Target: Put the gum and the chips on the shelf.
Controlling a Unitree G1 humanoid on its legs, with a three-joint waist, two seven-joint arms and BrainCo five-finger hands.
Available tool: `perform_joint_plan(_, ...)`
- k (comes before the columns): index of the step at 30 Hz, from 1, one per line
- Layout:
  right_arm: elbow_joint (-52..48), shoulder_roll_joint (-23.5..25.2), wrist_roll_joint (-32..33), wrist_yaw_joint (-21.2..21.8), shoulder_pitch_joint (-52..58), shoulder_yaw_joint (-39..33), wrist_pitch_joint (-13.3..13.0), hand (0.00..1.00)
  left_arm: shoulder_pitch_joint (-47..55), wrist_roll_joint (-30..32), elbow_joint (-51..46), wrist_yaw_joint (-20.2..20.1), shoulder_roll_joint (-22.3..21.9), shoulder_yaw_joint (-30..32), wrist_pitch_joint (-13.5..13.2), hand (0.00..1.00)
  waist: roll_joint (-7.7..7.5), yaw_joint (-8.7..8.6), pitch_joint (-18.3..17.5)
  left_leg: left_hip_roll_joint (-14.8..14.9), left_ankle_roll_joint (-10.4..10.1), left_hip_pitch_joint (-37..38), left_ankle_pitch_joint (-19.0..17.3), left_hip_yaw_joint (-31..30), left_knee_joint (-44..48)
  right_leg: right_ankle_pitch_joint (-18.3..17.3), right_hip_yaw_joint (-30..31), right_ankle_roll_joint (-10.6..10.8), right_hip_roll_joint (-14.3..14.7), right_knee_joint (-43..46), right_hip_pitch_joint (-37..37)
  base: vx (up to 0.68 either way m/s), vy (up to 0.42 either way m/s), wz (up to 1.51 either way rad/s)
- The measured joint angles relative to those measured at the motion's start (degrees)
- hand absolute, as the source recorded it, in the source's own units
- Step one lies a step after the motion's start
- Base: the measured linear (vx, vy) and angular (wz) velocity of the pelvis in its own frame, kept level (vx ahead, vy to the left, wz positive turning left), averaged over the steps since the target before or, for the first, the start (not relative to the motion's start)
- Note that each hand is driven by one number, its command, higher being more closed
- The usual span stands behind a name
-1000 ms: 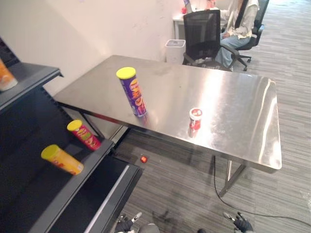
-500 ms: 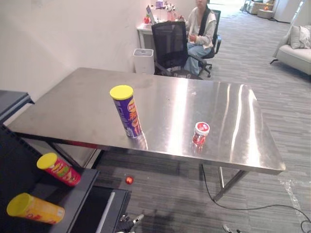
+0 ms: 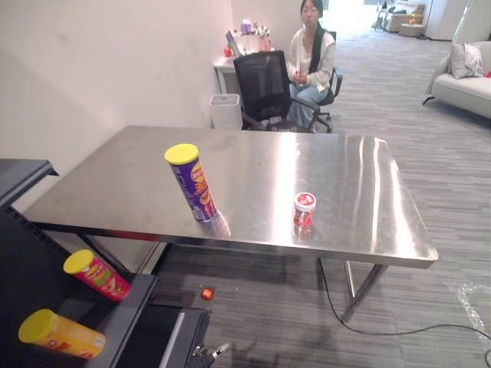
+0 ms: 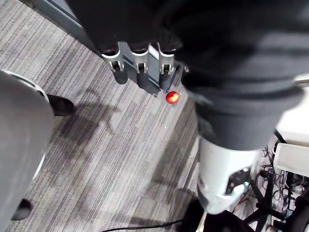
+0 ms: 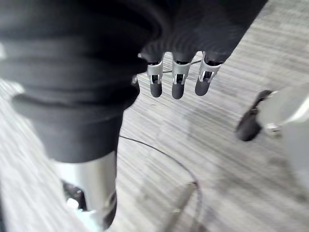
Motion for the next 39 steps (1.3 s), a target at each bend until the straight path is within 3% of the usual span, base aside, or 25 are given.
perform_joint_plan(3,-6.2,-3.3,0.2,-2.5,-0.7,-2.4,-0.3,0.00,0.5,-0.3,-0.3,0.0,0.6,0.1,0.0,0.00,-0.87,-0.04,-0.7,-0.2,-0.2,-0.6,-0.1,-0.8,0.0,0.0,-0.9,0.2,-0.3,-0.7,0.3,-0.03,-0.002,0.13)
perform_joint_plan(8,-24.7,-4.0,-3.1,-8.6,-2.3,-0.7,-1.0,0.00,1.7,-2.4,-0.3,0.2,2.2,-0.8,0.0,0.00,-1.88,-0.31,-1.4,-0.1,-0.3,-1.0,-0.2,-0.8,0.0,0.5,-1.0,0.6,-0.2,-1.4,0.2,0.02,0.001,0.00)
perform_joint_plan(12,-46.2,-3.0,-10.9,-13.6,-2.6,6.7,-1.4,0.00,3.5,-2.5,-1.2,0.5,2.7,-2.2,0.0,0.00,-1.43,-0.68,-1.6,0.2,-0.5,-0.9,-0.6,0.4,0.4,1.1,0.1,0.8,0.4,-1.8,0.2,0.08,-0.004,-0.10)
perform_joint_plan(18,-54.4,0.0,-17.9,-17.9,-5.3,10.3,-2.0,0.00,4.7,-2.5,-2.7,1.0,2.5,-2.4,0.0,0.00,-1.52,-0.65,-1.6,0.6,-0.6,-0.9,-0.9,0.4,0.4,1.1,0.2,0.8,0.9,-2.0,0.3,0.03,-0.018,-0.02)
perform_joint_plan(20,-57.5,0.2,-19.8,-17.5,-4.4,12.9,-2.0,0.00,4.9,-2.5,-2.8,1.1,2.5,-2.8,0.0,0.00,-1.39,-0.76,-1.6,0.5,-0.6,-0.9,-1.1,0.2,0.4,1.1,0.2,0.8,0.8,-2.0,0.3,0.00,0.000,0.00)
perform_joint_plan(24,-63.0,-0.7,-26.9,-12.6,-2.3,20.2,-2.4,0.00,5.6,-2.4,-2.7,1.0,3.5,-4.6,-0.1,0.00,-1.74,-1.24,-1.4,0.2,-0.6,-1.2,-1.4,-1.0,0.4,1.1,-0.4,0.8,0.5,-2.1,0.2,-0.04,-0.015,0.07)
perform_joint_plan(27,-65.1,-5.0,-30.6,-7.5,-1.4,24.8,-3.0,0.00,6.2,-2.3,-2.6,0.8,4.3,-6.6,-0.1,0.00,-1.83,-1.53,-1.4,-0.2,-0.4,-2.3,-1.3,-2.2,0.4,1.1,-1.1,0.8,0.1,-2.3,-0.5,-0.03,-0.012,0.12)
perform_joint_plan(33,-65.1,-11.9,-32.3,-1.4,-1.4,28.8,-3.7,0.00,7.6,-2.4,-2.1,-0.4,5.8,-9.6,0.0,0.00,-1.98,-1.64,-1.3,-0.4,-0.1,-3.3,-1.1,-4.3,0.5,1.1,-2.5,0.8,0.1,-2.1,-0.7,0.02,-0.022,0.14)
perform_joint_plan(39,-65.2,-16.0,-32.3,0.9,-1.6,33.3,-5.2,0.00,7.9,-2.4,-2.1,-1.1,6.5,-10.8,0.0,0.00,-2.10,-1.67,-1.0,-0.1,0.1,-6.4,-3.8,-7.7,6.1,1.1,-3.5,0.8,0.0,-1.6,-0.6,0.01,-0.020,0.12)
